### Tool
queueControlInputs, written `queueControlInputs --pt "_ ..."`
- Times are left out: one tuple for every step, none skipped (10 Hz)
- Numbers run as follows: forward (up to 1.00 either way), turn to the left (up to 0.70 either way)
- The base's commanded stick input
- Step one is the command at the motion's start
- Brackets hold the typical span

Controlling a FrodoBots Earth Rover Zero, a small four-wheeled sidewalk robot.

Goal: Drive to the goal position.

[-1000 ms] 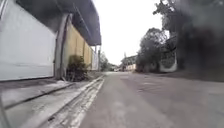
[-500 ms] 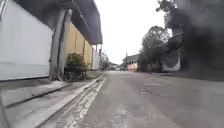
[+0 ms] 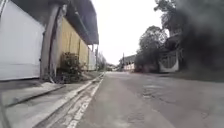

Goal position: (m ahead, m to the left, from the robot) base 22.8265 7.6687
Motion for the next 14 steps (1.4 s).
queueControlInputs --pt "0.7 0.0" --pt "0.7 0.0" --pt "0.7 0.0" --pt "0.7 0.0" --pt "0.7 0.0" --pt "0.7 0.0" --pt "0.7 0.0" --pt "0.7 0.0" --pt "0.7 0.0" --pt "0.7 0.0" --pt "0.7 0.0" --pt "0.7 0.0" --pt "0.7 0.0" --pt "0.7 0.01"
